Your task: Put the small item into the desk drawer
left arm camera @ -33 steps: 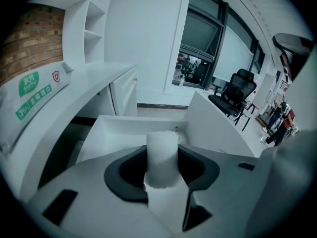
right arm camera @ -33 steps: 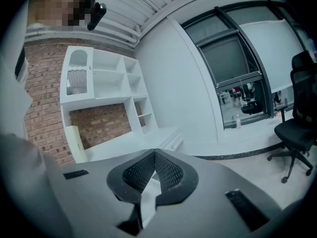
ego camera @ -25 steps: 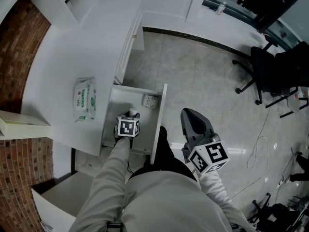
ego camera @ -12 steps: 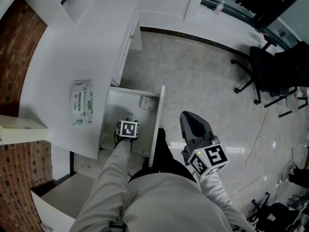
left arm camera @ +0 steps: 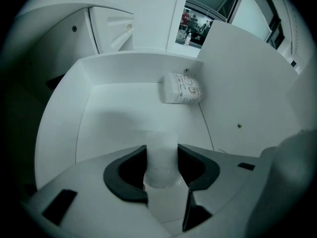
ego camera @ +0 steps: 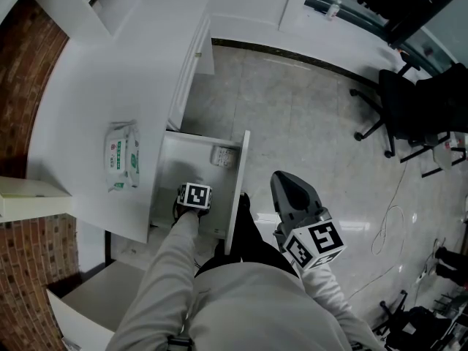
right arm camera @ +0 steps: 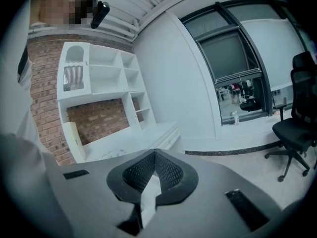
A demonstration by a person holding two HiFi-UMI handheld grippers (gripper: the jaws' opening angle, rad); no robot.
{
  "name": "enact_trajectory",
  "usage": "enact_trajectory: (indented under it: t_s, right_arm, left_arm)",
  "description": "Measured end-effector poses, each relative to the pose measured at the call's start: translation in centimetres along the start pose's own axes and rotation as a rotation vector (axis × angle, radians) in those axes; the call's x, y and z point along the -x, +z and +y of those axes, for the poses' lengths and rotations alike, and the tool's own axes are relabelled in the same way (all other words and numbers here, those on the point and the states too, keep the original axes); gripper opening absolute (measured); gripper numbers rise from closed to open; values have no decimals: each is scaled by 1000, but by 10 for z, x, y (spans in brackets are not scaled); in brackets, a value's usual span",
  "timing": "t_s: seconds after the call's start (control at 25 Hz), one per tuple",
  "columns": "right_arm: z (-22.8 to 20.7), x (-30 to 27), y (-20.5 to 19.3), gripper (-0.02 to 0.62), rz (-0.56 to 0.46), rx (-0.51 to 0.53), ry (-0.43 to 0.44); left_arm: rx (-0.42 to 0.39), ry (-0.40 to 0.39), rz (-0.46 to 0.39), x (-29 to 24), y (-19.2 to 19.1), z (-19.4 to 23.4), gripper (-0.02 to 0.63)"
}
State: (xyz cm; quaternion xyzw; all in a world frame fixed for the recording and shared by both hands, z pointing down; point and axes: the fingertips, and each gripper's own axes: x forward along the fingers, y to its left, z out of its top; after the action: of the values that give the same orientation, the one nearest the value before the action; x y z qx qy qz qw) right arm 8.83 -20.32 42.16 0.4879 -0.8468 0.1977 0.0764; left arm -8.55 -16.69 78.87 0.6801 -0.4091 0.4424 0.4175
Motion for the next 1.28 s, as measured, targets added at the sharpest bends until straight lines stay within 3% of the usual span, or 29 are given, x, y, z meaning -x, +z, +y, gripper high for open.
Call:
enact_trajectory:
  t_s: [0.48,0.68,0.8,1.04,1.28]
  right_arm:
    - [0,4,-5,28,17,3,-10]
    - [2,4,-5,28,22,2,-4]
    - [7,2,-5,28,18,4,11]
    - [18,-1,-6,28,8,1,39]
    - [26,0,-3,28,-15,-1,48]
  left_arm:
    - [-43,8,68,-17,-16,-2,189]
    - [-36,23,69,-15,-17,-2,233]
    - [-26,25,12,-5,-6,-1,241]
    - [11,35,-180,31,36,8,242]
    - [-36,50,-337,91,75,8,241]
